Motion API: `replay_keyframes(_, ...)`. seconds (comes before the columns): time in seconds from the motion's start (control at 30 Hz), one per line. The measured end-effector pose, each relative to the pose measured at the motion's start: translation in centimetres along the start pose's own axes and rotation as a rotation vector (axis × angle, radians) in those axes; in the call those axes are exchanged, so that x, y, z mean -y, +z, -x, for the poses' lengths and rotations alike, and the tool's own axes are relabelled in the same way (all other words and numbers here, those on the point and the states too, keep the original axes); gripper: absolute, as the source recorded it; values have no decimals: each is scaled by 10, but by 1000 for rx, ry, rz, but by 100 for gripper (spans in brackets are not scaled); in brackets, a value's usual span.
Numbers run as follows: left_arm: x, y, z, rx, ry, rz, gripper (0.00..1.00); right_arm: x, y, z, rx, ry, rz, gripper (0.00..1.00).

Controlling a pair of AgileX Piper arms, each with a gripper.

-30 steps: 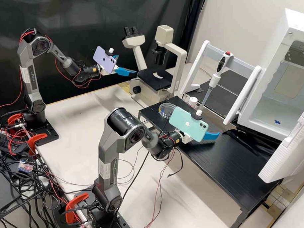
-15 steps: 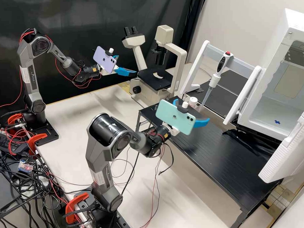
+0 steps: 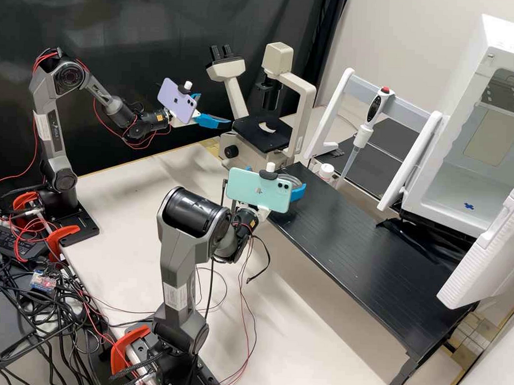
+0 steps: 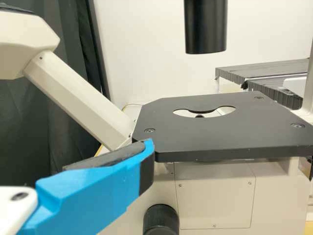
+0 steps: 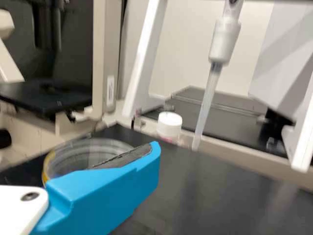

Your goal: Move the petri dish to the incubator

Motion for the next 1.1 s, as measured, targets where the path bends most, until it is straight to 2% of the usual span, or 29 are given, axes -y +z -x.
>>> replay_keyframes(0.13, 0, 0, 0, 0, 0, 0, 100, 6, 6, -2, 23, -24, 0, 100)
replay_keyframes(0.27, 0, 0, 0, 0, 0, 0, 100, 7, 11, -4, 28, -10, -2, 100)
replay_keyframes(0.3, 0, 0, 0, 0, 0, 0, 100, 7, 12, -4, 28, -6, -2, 0)
replay_keyframes(0.7, 0, 0, 0, 0, 0, 0, 100, 6, 15, -6, 34, 5, -18, 0)
replay_keyframes(1.1, 0, 0, 0, 0, 0, 0, 100, 7, 16, -6, 38, 1, -18, 0)
